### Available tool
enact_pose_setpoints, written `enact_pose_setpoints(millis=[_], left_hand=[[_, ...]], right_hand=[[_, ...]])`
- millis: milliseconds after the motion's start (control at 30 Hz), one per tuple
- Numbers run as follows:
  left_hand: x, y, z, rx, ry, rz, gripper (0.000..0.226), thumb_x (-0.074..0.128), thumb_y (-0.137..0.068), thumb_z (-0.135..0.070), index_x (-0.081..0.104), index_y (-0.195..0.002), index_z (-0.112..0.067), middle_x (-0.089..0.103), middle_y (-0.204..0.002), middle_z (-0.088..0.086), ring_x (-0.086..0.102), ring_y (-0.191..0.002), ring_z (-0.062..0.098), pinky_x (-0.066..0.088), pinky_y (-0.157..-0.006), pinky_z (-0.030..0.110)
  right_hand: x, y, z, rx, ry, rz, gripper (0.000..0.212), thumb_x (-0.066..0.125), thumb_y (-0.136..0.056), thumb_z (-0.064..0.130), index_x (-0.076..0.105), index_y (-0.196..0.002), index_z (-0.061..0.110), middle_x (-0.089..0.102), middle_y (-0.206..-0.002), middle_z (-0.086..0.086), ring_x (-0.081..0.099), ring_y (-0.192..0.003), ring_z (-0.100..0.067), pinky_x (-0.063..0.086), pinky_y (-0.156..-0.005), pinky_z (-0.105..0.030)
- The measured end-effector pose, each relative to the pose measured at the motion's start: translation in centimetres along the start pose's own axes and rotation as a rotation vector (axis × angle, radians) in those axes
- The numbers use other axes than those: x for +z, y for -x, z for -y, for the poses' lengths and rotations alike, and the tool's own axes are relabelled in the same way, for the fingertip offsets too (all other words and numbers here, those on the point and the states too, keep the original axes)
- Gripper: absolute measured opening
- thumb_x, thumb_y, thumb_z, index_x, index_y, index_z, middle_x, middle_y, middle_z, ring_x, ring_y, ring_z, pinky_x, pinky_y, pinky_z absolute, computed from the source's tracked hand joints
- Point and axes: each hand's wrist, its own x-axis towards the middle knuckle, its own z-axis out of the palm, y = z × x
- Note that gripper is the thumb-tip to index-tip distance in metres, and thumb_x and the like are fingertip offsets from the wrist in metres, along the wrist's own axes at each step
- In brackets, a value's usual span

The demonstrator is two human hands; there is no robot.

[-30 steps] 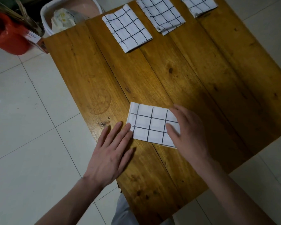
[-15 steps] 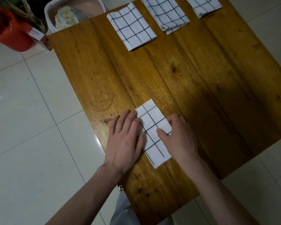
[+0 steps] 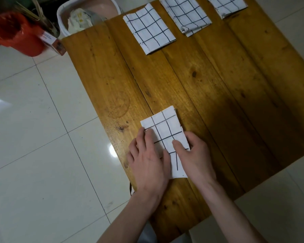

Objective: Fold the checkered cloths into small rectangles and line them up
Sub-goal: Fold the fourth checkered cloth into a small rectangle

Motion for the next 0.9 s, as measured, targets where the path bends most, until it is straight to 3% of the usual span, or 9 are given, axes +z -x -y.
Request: enact_pose_setpoints(millis=[133,233,333,400,500,600,700,767,900], left_hand=[[-1.0,0.0,-0.8,-0.061,0.170,-0.021,0.067,0.051,-0.091,-0.042,0.034,-0.154,-0.027,0.040,-0.158,-0.005,0.036,-0.139,0.024,0.034,-0.112,0.047],[-2.1,-0.4,-1.2,-0.205,0.438,0.038,0.067,0.051,-0.093,-0.049,0.034,-0.155,-0.031,0.056,-0.143,-0.013,0.051,-0.131,0.014,0.038,-0.116,0.048],[-3.6,-0.7,-1.7,-0.408,0.798,0.126,0.058,0.059,-0.102,-0.044,0.036,-0.154,-0.036,0.070,-0.118,-0.020,0.067,-0.108,0.002,0.055,-0.103,0.043],[-4.7,-0.8,-2.1,-0.478,0.930,0.129,0.046,0.062,-0.103,-0.036,0.051,-0.147,-0.028,0.077,-0.104,-0.014,0.072,-0.096,0.003,0.060,-0.089,0.031],[-6.8,-0.4,-3.5,-0.443,0.995,0.065,0.019,0.065,-0.102,-0.024,0.071,-0.120,-0.021,0.078,-0.097,-0.012,0.073,-0.090,0.004,0.056,-0.070,0.017],[-9.8,0.4,-5.4,-0.366,0.980,0.011,0.010,0.065,-0.101,-0.016,0.074,-0.106,-0.020,0.076,-0.092,-0.007,0.071,-0.084,0.003,0.055,-0.072,0.018],[-14.0,1.8,-7.8,-0.290,0.971,-0.010,0.011,0.065,-0.101,-0.016,0.074,-0.105,-0.019,0.075,-0.091,-0.006,0.072,-0.085,0.005,0.055,-0.071,0.016],[-17.2,3.0,-9.5,-0.263,0.970,-0.011,0.012,0.065,-0.101,-0.017,0.075,-0.106,-0.020,0.076,-0.093,-0.006,0.073,-0.087,0.010,0.056,-0.072,0.019],[-24.0,5.5,-12.4,-0.229,0.955,-0.032,0.011,0.067,-0.101,-0.021,0.077,-0.106,-0.022,0.075,-0.095,-0.001,0.074,-0.093,0.020,0.061,-0.081,0.037]], right_hand=[[-0.8,0.6,0.9,-0.047,-0.064,0.009,0.017,0.064,-0.102,0.021,0.071,-0.114,0.032,0.077,-0.107,0.017,0.073,-0.096,-0.001,0.064,-0.079,-0.034],[-1.6,0.9,2.0,-0.080,-0.088,0.029,0.017,0.064,-0.102,0.023,0.071,-0.116,0.030,0.078,-0.108,0.016,0.074,-0.097,-0.003,0.064,-0.081,-0.039],[-2.7,1.4,3.2,-0.105,-0.073,0.078,0.015,0.065,-0.103,0.027,0.070,-0.116,0.033,0.078,-0.107,0.015,0.076,-0.094,-0.006,0.066,-0.078,-0.046],[-3.6,1.7,4.1,-0.116,-0.063,0.100,0.013,0.065,-0.103,0.027,0.069,-0.112,0.036,0.078,-0.105,0.016,0.076,-0.093,-0.007,0.066,-0.076,-0.046],[-5.4,2.7,6.0,-0.115,-0.075,0.124,0.016,0.065,-0.103,0.024,0.069,-0.112,0.038,0.078,-0.105,0.018,0.076,-0.094,-0.006,0.066,-0.076,-0.042],[-7.4,4.2,8.3,-0.112,-0.094,0.134,0.012,0.064,-0.104,0.029,0.069,-0.115,0.029,0.079,-0.103,0.013,0.077,-0.091,-0.007,0.066,-0.074,-0.038],[-9.3,6.5,11.3,-0.140,-0.115,0.120,0.011,0.061,-0.105,0.030,0.068,-0.103,0.022,0.080,-0.094,0.006,0.077,-0.082,-0.012,0.061,-0.064,-0.034],[-10.6,8.3,13.9,-0.155,-0.145,0.132,0.008,0.062,-0.105,0.026,0.068,-0.104,0.021,0.080,-0.095,0.006,0.078,-0.084,-0.012,0.060,-0.066,-0.031],[-13.1,12.1,19.4,-0.206,-0.165,0.145,0.005,0.064,-0.104,0.022,0.066,-0.108,0.020,0.080,-0.098,0.005,0.078,-0.085,-0.013,0.066,-0.071,-0.041]])
